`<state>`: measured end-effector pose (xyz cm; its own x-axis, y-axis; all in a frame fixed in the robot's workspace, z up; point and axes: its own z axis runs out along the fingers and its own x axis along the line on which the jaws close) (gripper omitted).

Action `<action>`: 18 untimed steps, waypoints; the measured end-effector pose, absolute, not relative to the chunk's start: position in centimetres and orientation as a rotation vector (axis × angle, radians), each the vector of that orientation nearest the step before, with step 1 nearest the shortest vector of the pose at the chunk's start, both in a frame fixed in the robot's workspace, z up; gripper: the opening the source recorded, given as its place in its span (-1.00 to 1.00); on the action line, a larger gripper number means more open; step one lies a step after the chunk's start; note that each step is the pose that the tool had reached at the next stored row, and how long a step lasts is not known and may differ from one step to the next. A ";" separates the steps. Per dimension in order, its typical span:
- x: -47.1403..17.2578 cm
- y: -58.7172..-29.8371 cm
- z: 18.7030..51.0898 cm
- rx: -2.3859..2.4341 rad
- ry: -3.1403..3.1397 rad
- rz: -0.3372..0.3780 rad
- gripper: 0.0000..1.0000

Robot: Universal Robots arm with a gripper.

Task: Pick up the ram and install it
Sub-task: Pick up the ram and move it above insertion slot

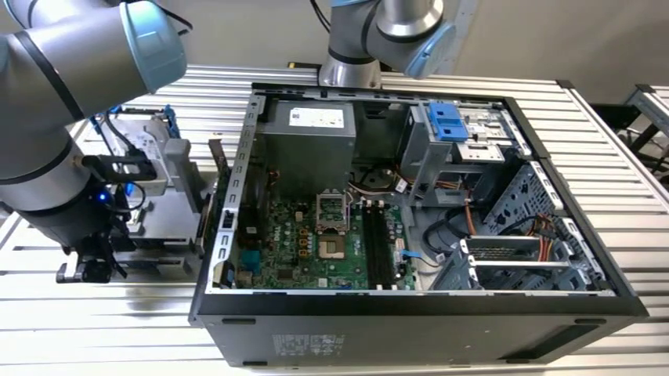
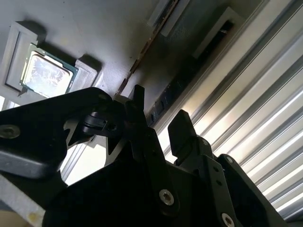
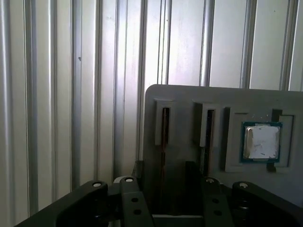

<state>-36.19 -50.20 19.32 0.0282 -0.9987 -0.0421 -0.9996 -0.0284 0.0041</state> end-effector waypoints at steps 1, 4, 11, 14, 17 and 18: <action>-36.2 -50.2 19.3 -2.233 2.171 0.051 -1.00; -36.2 -50.2 19.3 -2.233 2.171 0.051 -1.00; -36.2 -50.2 19.3 -2.233 2.171 0.051 1.00; -36.2 -50.2 19.3 -2.233 2.171 0.051 1.00; -36.2 -50.2 19.3 -2.233 2.171 0.051 1.00; -36.2 -50.2 19.3 -2.233 2.171 0.051 1.00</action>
